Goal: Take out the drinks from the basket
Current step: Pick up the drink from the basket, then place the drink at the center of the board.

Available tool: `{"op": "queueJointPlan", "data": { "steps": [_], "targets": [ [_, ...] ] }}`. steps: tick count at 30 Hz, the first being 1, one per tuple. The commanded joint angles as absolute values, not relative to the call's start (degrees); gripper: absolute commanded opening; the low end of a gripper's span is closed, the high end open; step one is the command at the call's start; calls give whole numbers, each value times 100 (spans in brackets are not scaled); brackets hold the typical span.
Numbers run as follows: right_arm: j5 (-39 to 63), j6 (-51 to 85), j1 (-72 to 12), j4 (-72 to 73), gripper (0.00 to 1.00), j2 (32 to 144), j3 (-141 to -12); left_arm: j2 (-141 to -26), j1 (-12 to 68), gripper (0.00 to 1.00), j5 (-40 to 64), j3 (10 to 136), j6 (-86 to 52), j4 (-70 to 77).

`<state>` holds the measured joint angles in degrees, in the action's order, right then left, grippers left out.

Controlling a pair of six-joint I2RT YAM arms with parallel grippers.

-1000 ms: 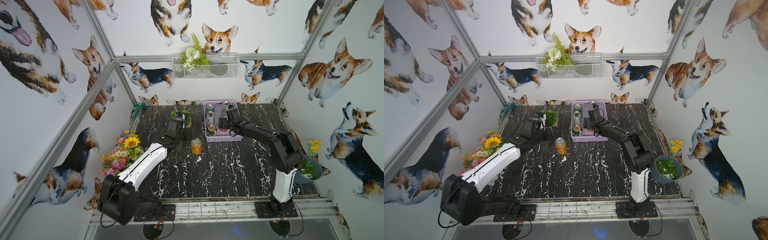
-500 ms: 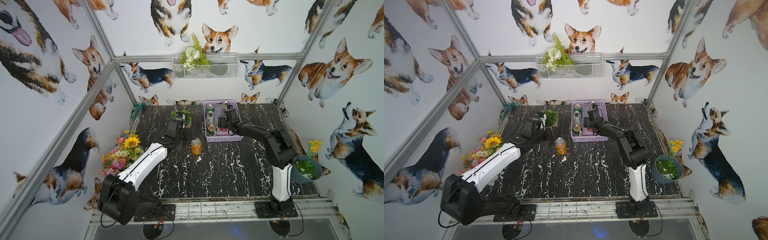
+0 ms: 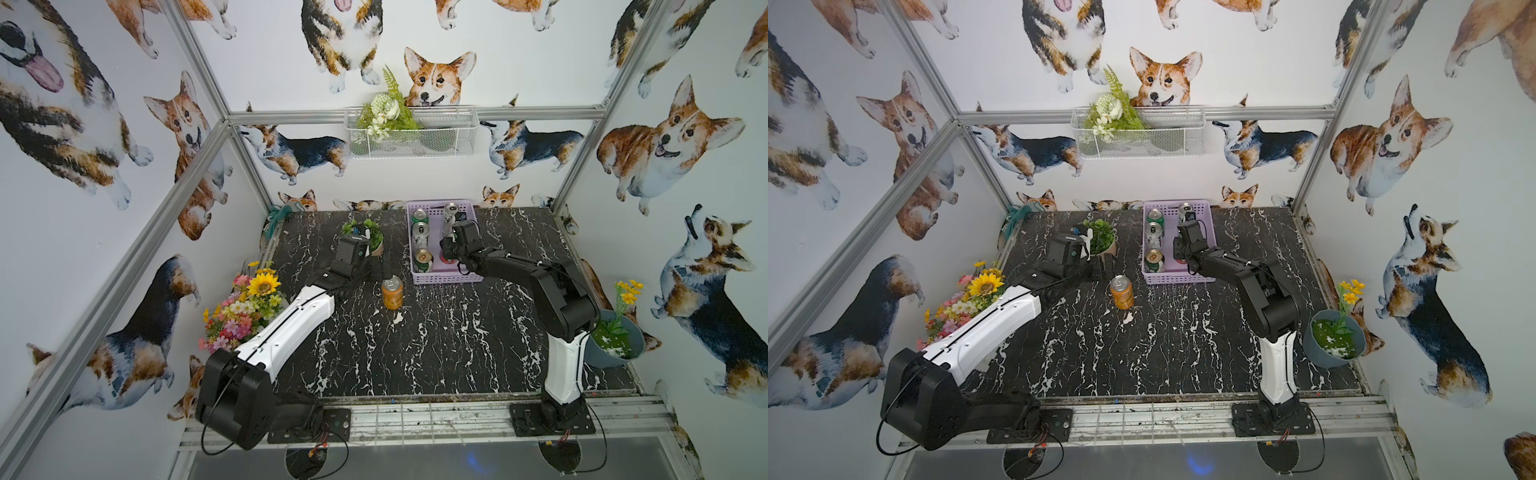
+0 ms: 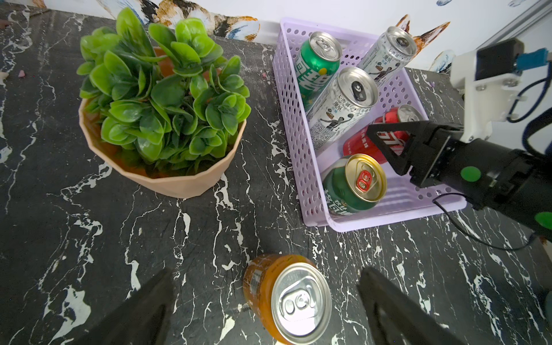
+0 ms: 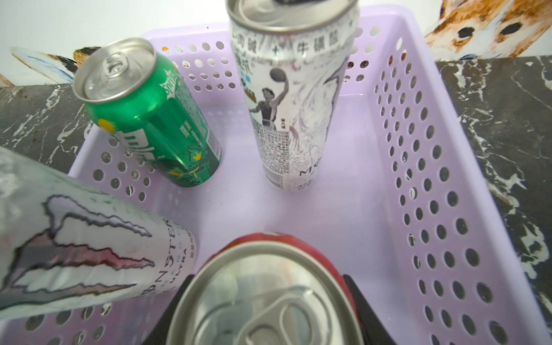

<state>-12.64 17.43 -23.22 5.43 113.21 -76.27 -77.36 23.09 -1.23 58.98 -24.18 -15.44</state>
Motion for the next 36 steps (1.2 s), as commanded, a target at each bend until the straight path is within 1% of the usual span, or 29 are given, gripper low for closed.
{"op": "queueJointPlan", "data": {
  "steps": [1,4,11,17,20,24,26,29,33,36],
  "targets": [
    [-1249,1514,-2321,993,36,10952,-7643,-7751,2311,100,-140,5889,-2369,-1529],
    [-1197,1497,-2322,958,31,10663,-7643,-7751,2303,100,-132,5896,-2373,-1521],
    [-976,1695,-2442,770,29,9527,-7164,-7652,2306,100,-195,5929,-2338,-1555],
    [-1037,1548,-3137,546,29,8185,-6110,-7594,2295,100,-239,5914,-2303,-1569],
    [-914,1464,-3534,440,29,7560,-5542,-7589,2295,100,-247,5922,-2286,-1573],
    [-769,1434,-4016,594,28,6943,-4750,-7550,2301,100,-262,5898,-2268,-1547],
    [-758,1469,-4244,876,29,6943,-4375,-7547,2298,100,-277,5886,-2254,-1529],
    [-832,1542,-4521,1429,29,7454,-4065,-7583,2293,100,-274,5897,-2276,-1513],
    [-1084,1455,-4796,1853,27,8325,-4241,-7620,2293,100,-239,5922,-2285,-1538],
    [-1342,1407,-4816,1974,26,8715,-4407,-7579,2290,100,-260,5887,-2285,-1541]
  ]
}}
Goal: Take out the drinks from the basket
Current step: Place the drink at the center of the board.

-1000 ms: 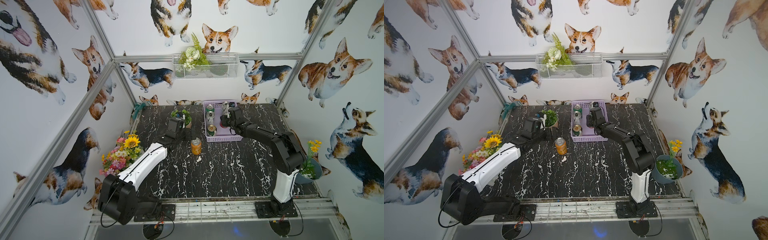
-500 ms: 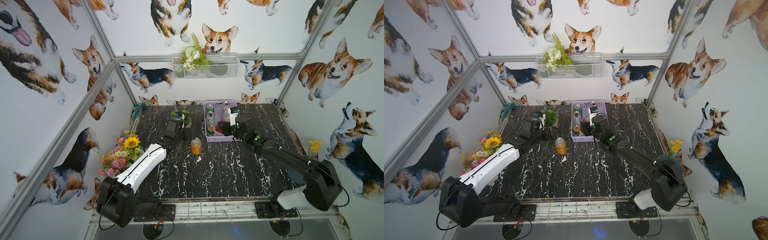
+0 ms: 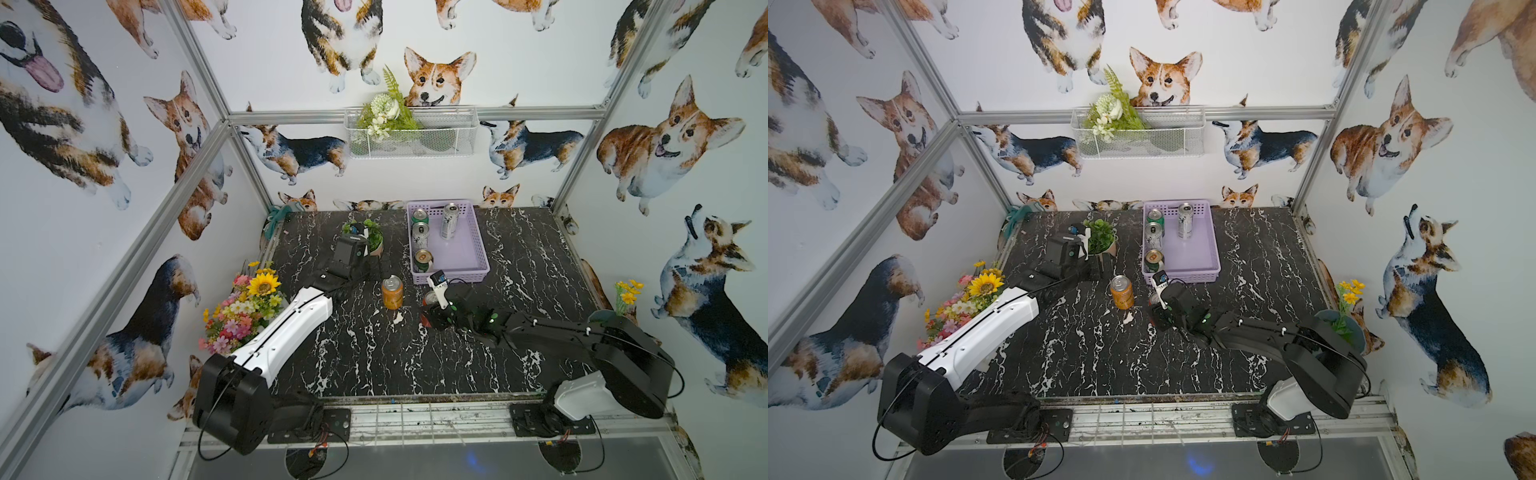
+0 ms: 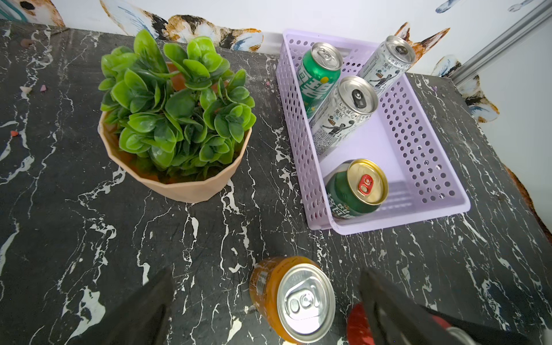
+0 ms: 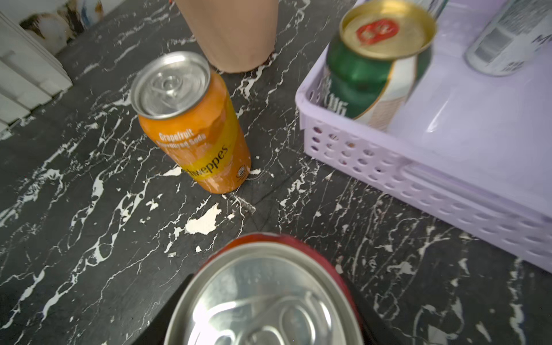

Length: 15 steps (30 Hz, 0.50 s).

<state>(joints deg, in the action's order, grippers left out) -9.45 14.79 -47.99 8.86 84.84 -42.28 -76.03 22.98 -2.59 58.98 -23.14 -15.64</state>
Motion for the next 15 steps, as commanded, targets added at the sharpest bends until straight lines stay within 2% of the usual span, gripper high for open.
{"op": "queueJointPlan", "data": {
  "steps": [1,11,15],
  "targets": [
    [-1409,1397,-4815,2027,26,8785,-4433,-7568,2293,100,-255,5876,-2285,-1538],
    [-1750,1341,-4816,2103,32,9381,-4789,-7594,2292,100,-212,5888,-2277,-1539],
    [-1645,1442,-4810,2105,43,9421,-4790,-7594,2285,100,-215,5869,-2260,-1538]
  ]
}}
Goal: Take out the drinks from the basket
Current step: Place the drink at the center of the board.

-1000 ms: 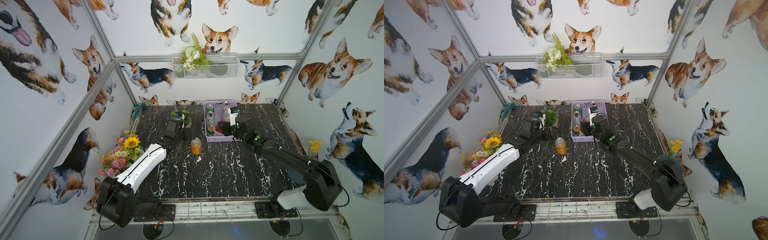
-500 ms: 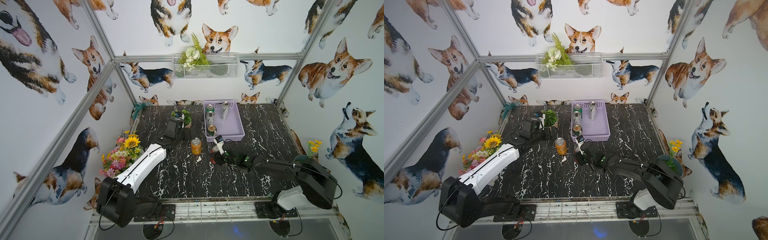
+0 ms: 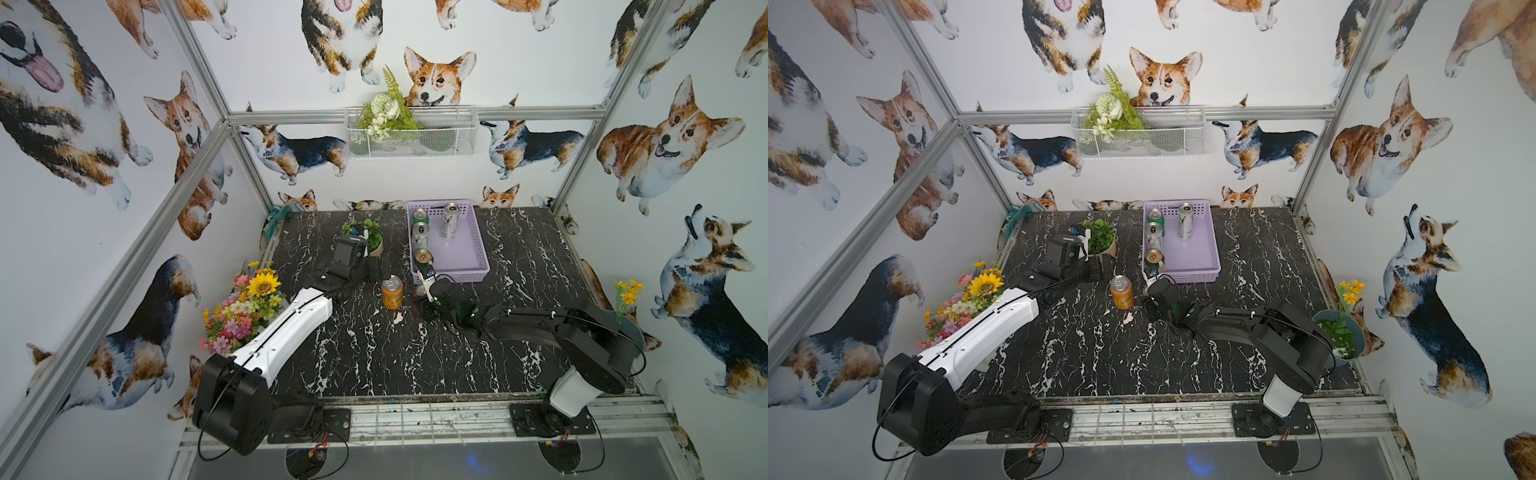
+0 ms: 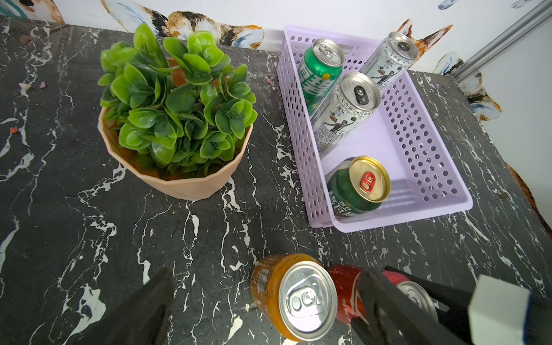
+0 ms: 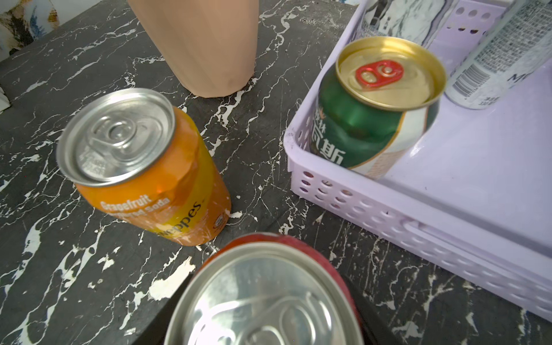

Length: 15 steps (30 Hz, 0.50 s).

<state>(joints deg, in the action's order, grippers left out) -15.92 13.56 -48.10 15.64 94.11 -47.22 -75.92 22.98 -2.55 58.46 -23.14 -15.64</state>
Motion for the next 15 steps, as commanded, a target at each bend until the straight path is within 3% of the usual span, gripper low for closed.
{"op": "queueJointPlan", "data": {
  "steps": [1,11,15],
  "targets": [
    [-1643,1455,-4816,2093,47,9430,-4790,-7589,2288,100,-214,5862,-2259,-1538],
    [-1701,1539,-4810,2001,100,9386,-4764,-7603,2286,100,-216,5872,-2257,-1536],
    [-1806,1562,-4812,1993,100,9318,-4757,-7603,2290,100,-198,5860,-2268,-1529]
  ]
}}
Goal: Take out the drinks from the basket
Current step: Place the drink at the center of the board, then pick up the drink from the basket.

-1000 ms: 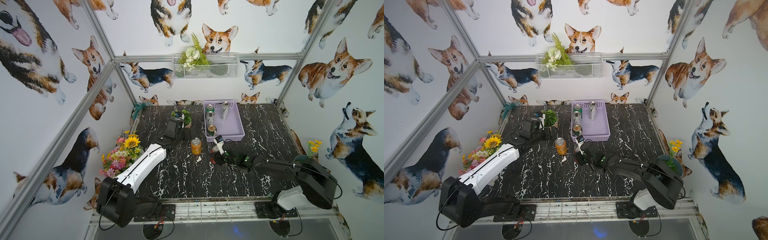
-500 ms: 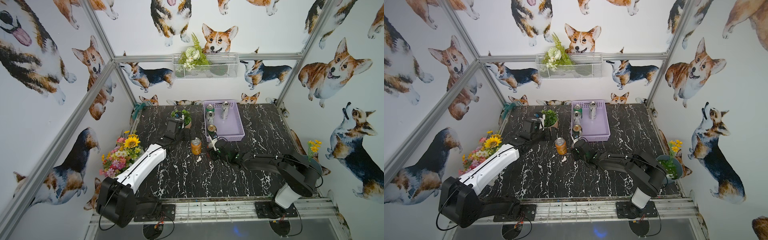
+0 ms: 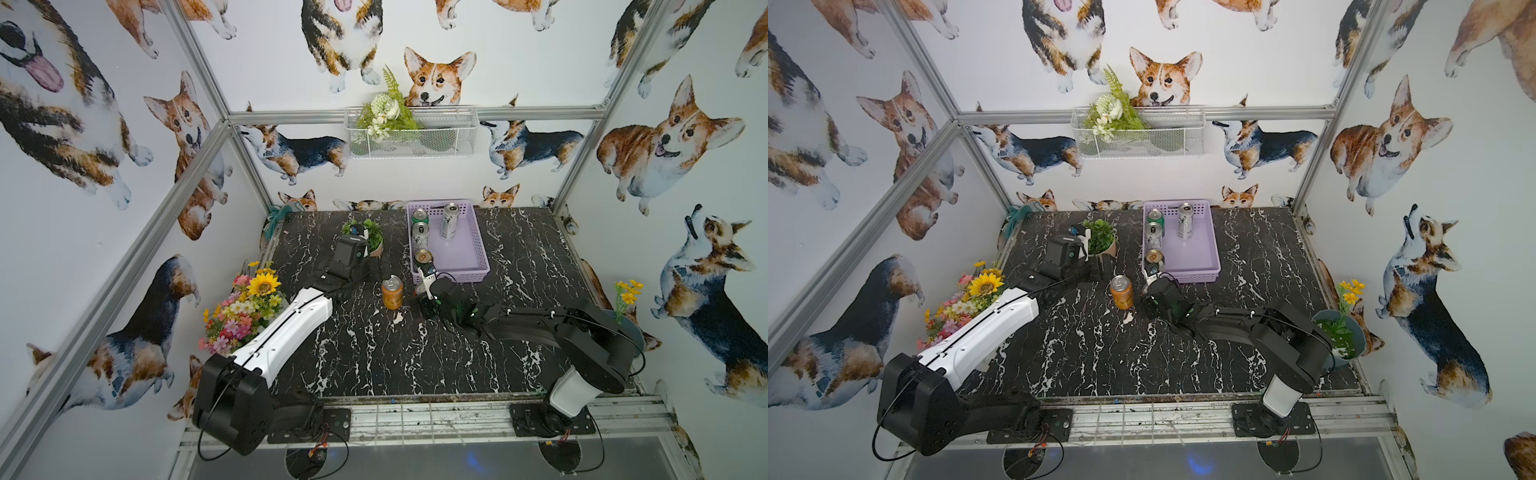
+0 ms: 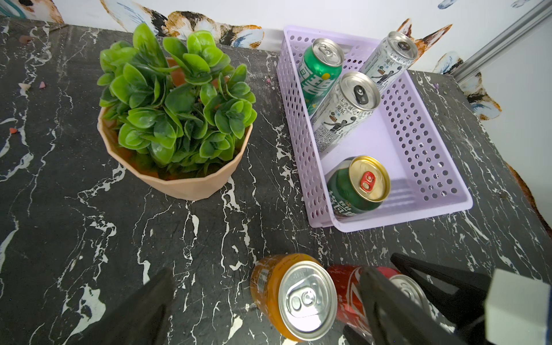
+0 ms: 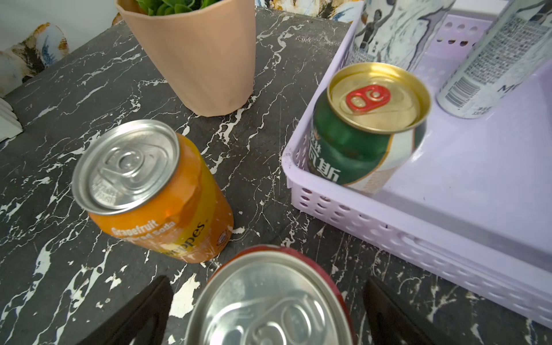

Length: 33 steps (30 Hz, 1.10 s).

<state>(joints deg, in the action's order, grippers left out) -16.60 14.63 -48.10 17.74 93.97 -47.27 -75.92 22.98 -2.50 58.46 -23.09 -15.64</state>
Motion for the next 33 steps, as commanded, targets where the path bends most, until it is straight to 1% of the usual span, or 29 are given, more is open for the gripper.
{"op": "queueJointPlan", "data": {
  "steps": [1,7,12,14,19,22,24,29,33],
  "targets": [
    [-1827,1574,-4812,2006,100,9285,-4747,-7603,2293,100,-189,5862,-2268,-1523],
    [-2110,1494,-4811,1973,100,8898,-4697,-7663,2288,100,-150,5927,-2275,-1532],
    [-2587,1642,-4758,2066,100,8248,-4354,-7742,2297,100,-61,6037,-2250,-1529],
    [-2590,1800,-4579,2051,100,7963,-4254,-7764,2298,100,-18,6105,-2250,-1525],
    [-2081,2296,-3822,1559,100,7604,-4339,-8017,2370,100,184,6430,-2316,-1449],
    [-2208,2319,-3602,1375,100,7463,-4355,-8405,2654,100,16,6778,-2304,-1405],
    [-2482,2384,-3498,1285,100,7332,-4315,-8831,2876,100,-185,7153,-2284,-1439],
    [-2329,2442,-3223,1120,100,7134,-4238,-9968,3093,100,-410,8110,-2339,-1519],
    [-2353,2426,-3165,1080,100,6994,-4131,-10885,3348,97,-880,9235,-2104,-1913]
  ]
}}
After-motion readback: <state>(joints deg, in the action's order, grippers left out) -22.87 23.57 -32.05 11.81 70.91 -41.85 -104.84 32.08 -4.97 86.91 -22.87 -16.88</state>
